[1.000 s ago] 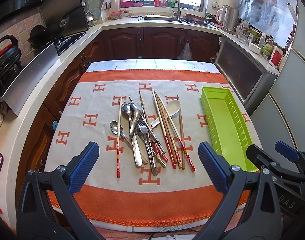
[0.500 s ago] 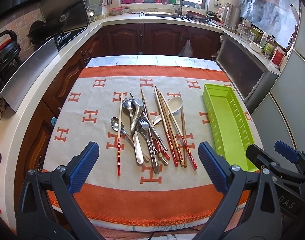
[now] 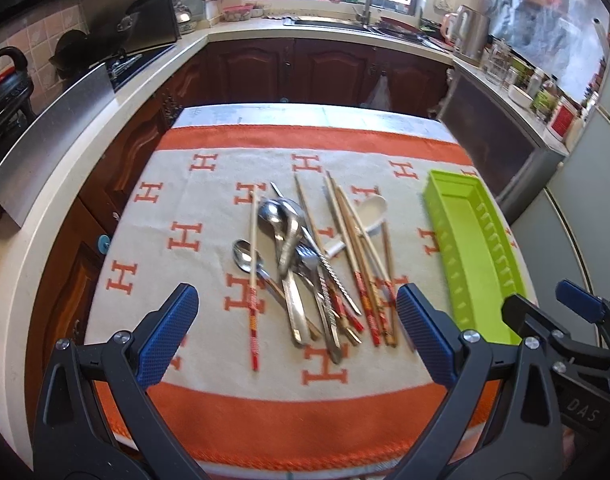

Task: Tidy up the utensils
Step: 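Grasp a wooden chopstick with the right tool while the left tool grasps a red-banded chopstick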

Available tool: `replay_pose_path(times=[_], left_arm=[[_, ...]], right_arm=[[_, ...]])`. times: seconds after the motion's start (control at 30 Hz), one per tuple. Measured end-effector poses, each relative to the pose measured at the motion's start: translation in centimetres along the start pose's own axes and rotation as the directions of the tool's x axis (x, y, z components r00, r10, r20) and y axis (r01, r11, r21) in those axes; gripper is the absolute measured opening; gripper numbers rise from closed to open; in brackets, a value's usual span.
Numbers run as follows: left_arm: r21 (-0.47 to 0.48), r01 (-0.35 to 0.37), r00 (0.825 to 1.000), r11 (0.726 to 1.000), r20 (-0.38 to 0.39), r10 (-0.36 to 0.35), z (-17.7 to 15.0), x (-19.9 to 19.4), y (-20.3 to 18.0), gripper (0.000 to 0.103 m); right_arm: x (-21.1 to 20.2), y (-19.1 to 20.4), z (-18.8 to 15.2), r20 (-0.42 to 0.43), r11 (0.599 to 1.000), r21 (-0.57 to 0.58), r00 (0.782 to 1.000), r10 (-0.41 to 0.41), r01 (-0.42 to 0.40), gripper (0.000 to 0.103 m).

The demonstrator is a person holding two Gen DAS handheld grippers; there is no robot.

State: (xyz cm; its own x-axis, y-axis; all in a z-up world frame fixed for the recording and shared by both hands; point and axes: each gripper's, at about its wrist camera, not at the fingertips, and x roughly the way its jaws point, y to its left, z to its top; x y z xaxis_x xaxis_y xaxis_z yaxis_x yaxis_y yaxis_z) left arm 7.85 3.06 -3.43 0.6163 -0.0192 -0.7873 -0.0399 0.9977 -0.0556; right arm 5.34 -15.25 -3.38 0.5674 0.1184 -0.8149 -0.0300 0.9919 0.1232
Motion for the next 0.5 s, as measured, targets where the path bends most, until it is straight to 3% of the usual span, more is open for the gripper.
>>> replay_pose_path(times=[0.27,0.4,0.5], left_arm=[[0.021,0.002,1.0,1.0,0.031,-0.003,1.9,2.0,4.6,0.098],[-0.016,0.082,0.996,0.997,0.03,-0.081,2.7,2.8,7.3,0.098],[-0.023,0.092,0.996,0.995,0.013,-0.092,3.1,3.9,8.6,0.098]], right_arm=[[2.8,1.3,1.9,-0.042,0.998,-0.006,0.997,0.057,-0.058,0.071],[5.2,1.6,2.8,-0.088,0.994,-0.003,0.99,0.111,-0.112,0.055],[7.4,1.5,3.5,-0.119,0.989,-0.001,0.982,0.144,-0.145,0.045]])
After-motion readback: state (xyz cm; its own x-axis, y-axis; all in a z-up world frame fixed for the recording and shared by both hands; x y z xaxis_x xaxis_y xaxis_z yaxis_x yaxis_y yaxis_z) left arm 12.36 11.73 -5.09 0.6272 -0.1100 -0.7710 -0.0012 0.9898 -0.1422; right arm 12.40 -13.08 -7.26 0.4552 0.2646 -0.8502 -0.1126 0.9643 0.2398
